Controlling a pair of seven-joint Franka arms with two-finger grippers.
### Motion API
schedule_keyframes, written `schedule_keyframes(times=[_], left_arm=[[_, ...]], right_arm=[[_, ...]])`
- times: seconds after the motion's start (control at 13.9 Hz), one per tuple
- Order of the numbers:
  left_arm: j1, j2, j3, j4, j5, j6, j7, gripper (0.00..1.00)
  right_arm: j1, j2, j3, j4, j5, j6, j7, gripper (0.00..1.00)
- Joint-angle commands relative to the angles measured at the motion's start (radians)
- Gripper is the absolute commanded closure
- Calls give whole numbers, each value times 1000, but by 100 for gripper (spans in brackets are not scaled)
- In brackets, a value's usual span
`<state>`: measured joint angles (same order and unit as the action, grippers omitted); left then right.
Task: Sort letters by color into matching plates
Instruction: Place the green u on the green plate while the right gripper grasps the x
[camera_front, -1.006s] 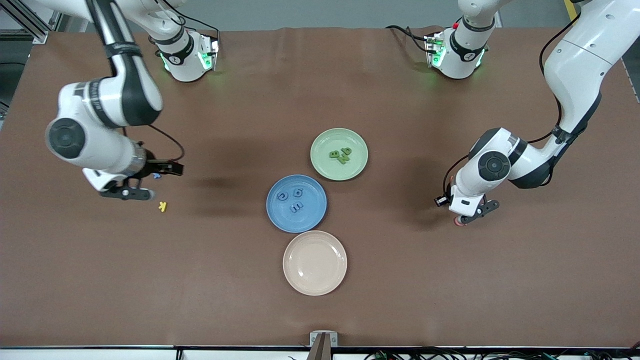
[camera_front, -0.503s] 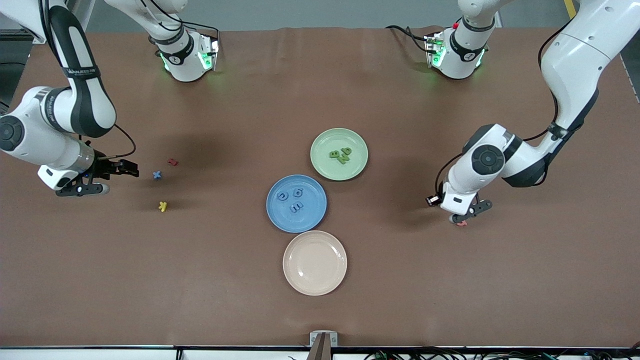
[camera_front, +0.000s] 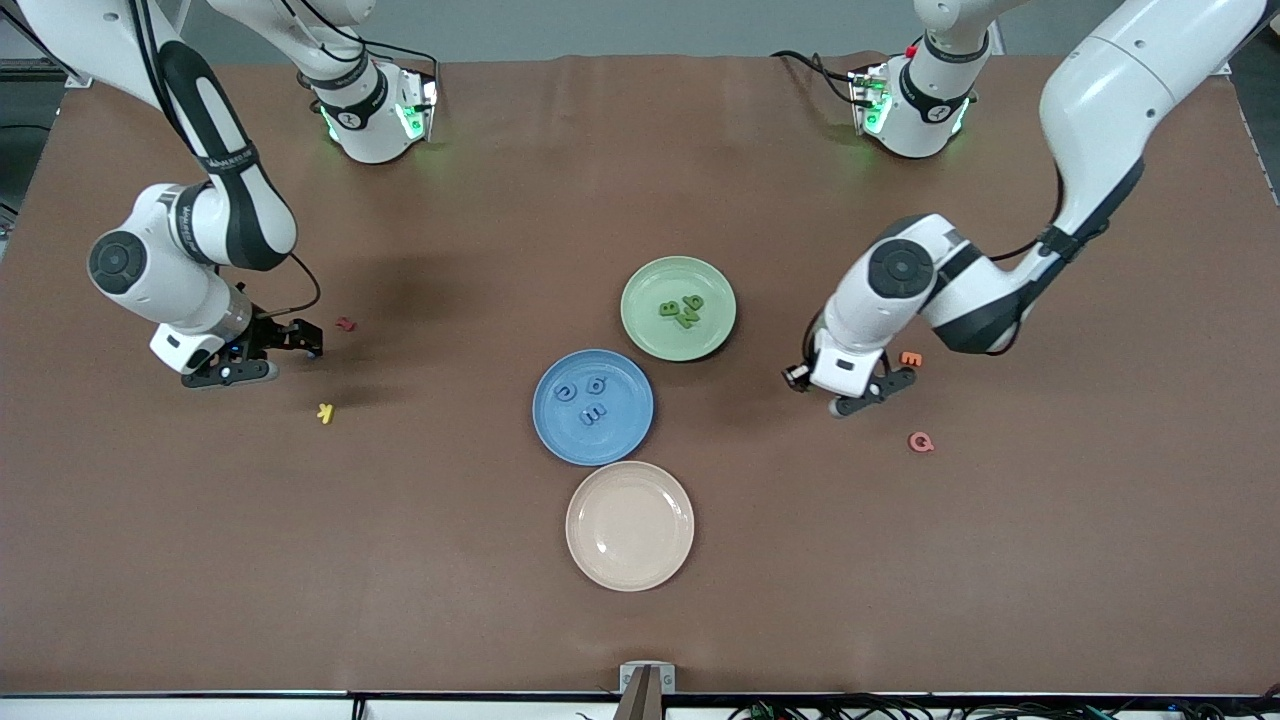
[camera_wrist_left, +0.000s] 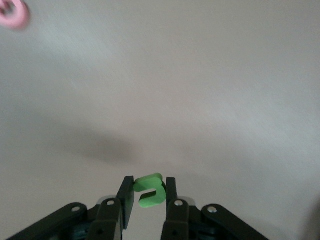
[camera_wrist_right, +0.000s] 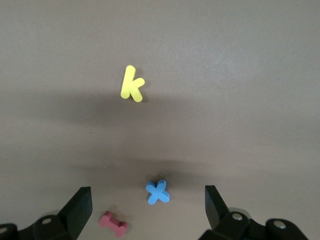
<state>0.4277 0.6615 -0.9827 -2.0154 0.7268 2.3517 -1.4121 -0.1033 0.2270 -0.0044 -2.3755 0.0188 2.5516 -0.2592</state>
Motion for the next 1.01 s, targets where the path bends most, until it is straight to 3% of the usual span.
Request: schedule_keyframes(times=[0.0,0.36,0.57,0.65,0.72,0.79,0.86,0.93], left_arm=[[-87,-23,-4,1,8,-9,-114,98],[-230,3,4,14,20,-8,-281,99],[-305,29,9,14,20,-8,-368,94],[-337,30,30,14,22,-8,-405,86],[-345,27,41,14,20,-8,-421,57],[-343,24,41,14,20,-8,-421,18],[-336,20,42,14,20,-9,-418,0],[-327,17,44,23,22,-9,-415,0]], right_arm=[[-16,31,-2,-16,-5,48,-5,0],[-32,86,-2,-16,-5,84,-6,1],[-39,97,-2,-19,-6,85,-6,8],[-38,97,-2,-27,-7,85,-6,15],[-38,97,-2,-31,-7,85,-5,22],[-38,97,-2,-34,-7,84,-5,25],[-36,97,-2,-40,-7,84,-5,29],[-36,97,-2,-42,-7,84,-5,34]])
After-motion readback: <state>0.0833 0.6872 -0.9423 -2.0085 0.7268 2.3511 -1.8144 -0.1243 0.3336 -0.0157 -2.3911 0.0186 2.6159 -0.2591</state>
